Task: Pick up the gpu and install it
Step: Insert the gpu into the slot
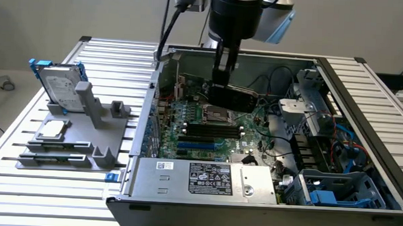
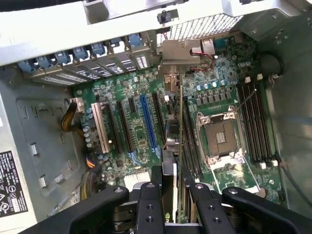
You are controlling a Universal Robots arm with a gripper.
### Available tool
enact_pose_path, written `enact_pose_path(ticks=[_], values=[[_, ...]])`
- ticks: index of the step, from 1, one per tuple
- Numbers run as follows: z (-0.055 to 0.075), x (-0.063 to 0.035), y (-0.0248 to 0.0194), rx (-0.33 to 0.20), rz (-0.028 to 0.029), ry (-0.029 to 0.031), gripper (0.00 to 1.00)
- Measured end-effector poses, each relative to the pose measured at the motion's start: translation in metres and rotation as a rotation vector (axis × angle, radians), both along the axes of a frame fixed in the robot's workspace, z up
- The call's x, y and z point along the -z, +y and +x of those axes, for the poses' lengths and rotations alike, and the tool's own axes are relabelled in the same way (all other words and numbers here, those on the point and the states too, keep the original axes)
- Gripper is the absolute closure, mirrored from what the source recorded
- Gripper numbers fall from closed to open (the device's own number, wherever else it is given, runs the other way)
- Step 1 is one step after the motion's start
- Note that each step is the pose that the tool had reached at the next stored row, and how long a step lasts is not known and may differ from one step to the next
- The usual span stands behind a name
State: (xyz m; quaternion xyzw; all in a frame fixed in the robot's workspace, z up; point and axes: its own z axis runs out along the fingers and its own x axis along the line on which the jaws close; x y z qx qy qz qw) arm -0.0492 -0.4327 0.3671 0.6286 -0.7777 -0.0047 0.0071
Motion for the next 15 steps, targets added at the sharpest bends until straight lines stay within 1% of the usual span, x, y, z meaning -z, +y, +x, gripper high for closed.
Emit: enact_pose_path(ticks=[5, 9, 12, 15], values=[[0.0, 0.0032, 0.0, -0.09, 0.0, 0.0009, 0.73], [0.0, 0.0066, 0.0, -0.161, 0.0001, 0.0028, 0.73], [0.0, 0.0092, -0.0013, -0.191, 0.0, 0.0046, 0.73], [-0.001, 0.0131, -0.005, -0.201, 0.0005, 0.0046, 0.73]])
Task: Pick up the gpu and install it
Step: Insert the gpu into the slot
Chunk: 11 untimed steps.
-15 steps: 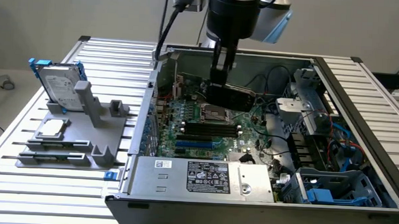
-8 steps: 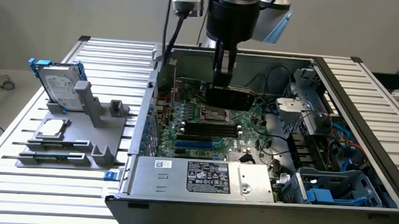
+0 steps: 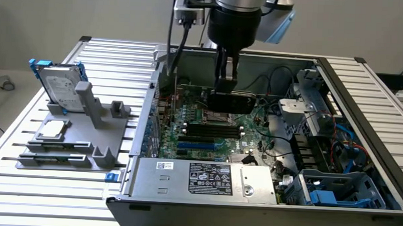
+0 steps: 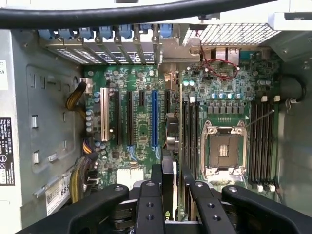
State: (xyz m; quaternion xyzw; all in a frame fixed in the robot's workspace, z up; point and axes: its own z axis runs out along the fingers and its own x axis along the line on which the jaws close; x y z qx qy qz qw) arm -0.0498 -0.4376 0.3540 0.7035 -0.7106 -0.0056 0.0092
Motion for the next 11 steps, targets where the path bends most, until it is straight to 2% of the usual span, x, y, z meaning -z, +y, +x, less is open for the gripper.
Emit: enact_pose_path(ticks=[5, 11], values=[[-0.003, 0.0086, -0.007, -0.009, 0.0022, 0.0, 0.73], [-0.021, 0.0194, -0.0106, -0.01, 0.0024, 0.0, 0.73]])
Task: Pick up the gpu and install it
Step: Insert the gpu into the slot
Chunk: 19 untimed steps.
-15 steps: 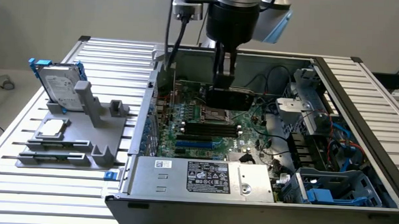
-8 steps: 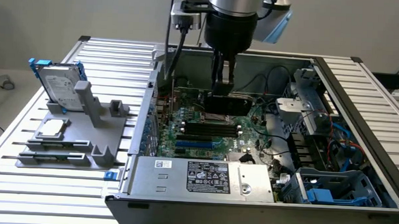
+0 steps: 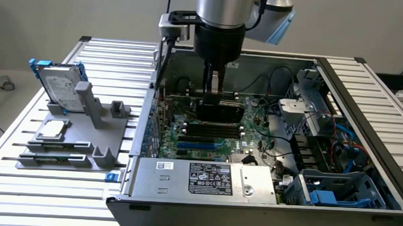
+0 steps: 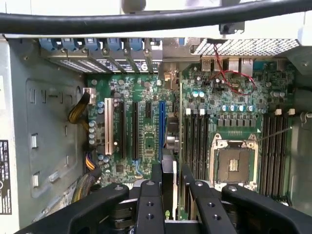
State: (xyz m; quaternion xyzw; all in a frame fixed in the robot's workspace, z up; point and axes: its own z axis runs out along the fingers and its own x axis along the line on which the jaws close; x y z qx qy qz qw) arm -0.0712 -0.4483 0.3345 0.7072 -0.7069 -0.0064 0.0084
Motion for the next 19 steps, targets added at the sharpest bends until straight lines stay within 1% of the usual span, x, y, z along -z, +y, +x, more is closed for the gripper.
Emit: enact_pose_path(ticks=[7, 11, 13, 19], values=[[-0.002, 0.0129, -0.007, -0.011, 0.0008, 0.0, 0.73], [-0.003, 0.0201, -0.0102, -0.015, 0.0014, -0.0001, 0.73], [-0.003, 0.0237, -0.0111, -0.017, 0.0016, -0.0001, 0.73], [-0.007, 0.0346, -0.0112, -0.017, 0.0016, -0.0001, 0.73]])
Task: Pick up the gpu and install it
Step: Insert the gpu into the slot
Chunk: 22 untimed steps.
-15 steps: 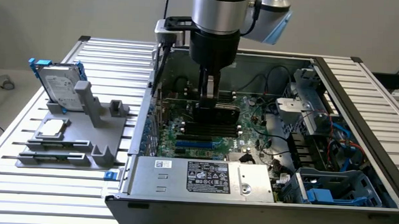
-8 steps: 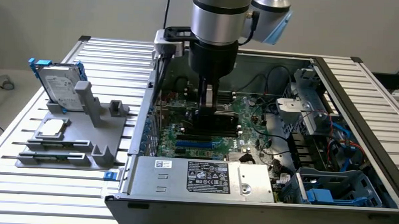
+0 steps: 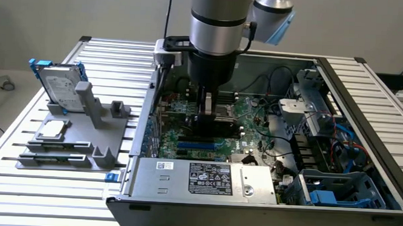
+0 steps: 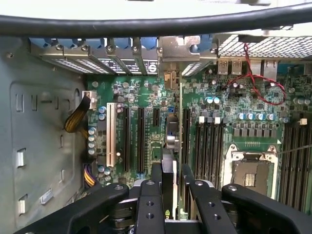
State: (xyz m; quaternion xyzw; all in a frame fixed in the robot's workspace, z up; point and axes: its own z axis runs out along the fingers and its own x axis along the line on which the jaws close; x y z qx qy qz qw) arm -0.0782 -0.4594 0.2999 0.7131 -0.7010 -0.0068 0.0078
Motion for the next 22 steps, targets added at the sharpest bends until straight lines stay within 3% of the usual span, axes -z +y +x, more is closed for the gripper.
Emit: enact_pose_path(ticks=[7, 22], values=[[-0.002, 0.0035, 0.0, 0.0, 0.0002, -0.0002, 0.73], [-0.003, 0.021, 0.0, 0.001, 0.0034, 0.0, 0.73]])
